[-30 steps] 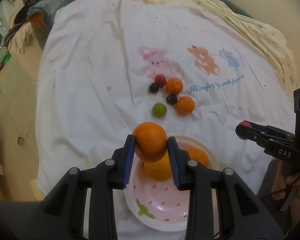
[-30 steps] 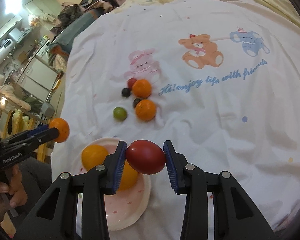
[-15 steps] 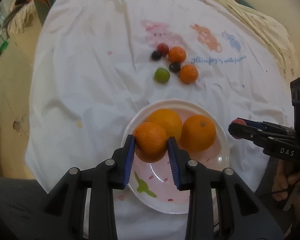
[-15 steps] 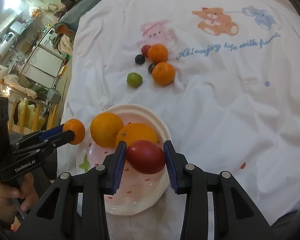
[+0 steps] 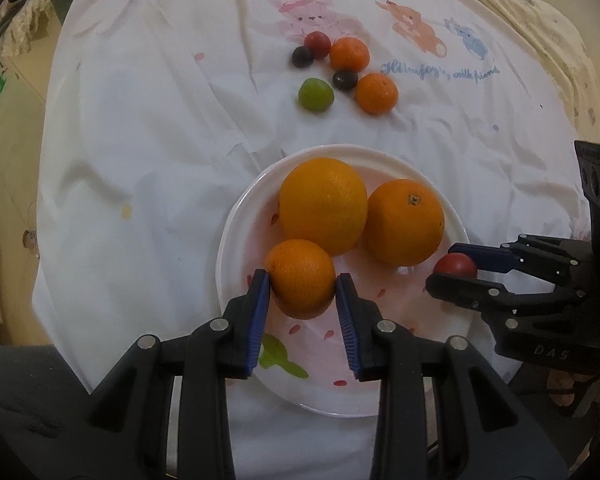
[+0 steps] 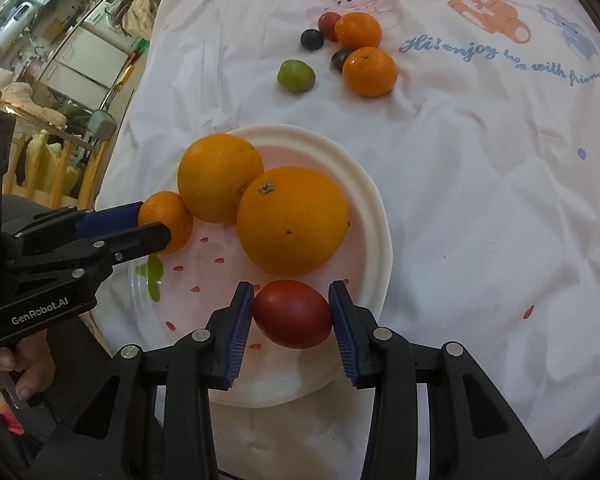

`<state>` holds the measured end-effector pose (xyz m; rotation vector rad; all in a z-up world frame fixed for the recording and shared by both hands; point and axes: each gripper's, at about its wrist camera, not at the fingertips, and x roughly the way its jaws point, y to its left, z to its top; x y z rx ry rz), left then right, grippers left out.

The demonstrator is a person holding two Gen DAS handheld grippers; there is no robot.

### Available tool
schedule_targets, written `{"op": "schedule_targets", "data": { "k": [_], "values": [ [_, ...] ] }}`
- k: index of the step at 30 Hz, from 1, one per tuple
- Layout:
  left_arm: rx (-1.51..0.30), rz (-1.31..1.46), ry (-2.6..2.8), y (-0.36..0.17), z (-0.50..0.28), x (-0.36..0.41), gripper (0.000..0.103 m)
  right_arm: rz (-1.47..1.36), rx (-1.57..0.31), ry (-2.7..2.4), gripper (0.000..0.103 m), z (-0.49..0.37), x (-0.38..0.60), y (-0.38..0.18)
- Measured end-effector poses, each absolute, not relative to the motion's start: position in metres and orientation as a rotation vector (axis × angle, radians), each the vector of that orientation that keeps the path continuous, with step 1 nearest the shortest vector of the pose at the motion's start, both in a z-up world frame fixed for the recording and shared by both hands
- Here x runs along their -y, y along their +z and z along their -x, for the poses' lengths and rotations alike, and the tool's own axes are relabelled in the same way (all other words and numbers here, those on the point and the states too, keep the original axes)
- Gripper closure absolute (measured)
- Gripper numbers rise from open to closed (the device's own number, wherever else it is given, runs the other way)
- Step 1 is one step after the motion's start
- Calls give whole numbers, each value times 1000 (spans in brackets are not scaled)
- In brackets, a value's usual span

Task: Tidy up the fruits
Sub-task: 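Place the mandarin and red tomato on the plate with both grippers, then move both open grippers back toward the remaining fruit cluster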

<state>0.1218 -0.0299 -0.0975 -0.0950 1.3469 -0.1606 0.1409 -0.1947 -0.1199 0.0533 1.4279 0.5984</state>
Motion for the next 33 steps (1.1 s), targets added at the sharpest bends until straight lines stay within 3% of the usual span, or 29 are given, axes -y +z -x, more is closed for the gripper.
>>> {"op": "schedule_targets", "data": {
  "k": [4, 8, 10, 12, 17, 33],
  "values": [
    [-1353, 108, -158, -99, -122, 28, 73, -66, -1431, 597, 60, -143, 196, -119],
    [-1360, 120, -162, -99, -123, 27, 70, -101, -1423, 578, 50, -144, 202, -118],
    [-1351, 123, -170, -98, -122, 25, 44, -141, -1397, 569, 43, -146, 208, -112],
    [-1329, 121, -161, -95, -122, 24, 34, -176, -1366, 550, 39, -150, 217, -107],
    [-1322, 126, -150, -93, -124, 22, 33, -262, -1310, 497, 31, -157, 233, -99],
    [-1219, 165, -70, -77, -125, 5, 33, -324, -1251, 445, 28, -165, 249, -89]
  ]
}}
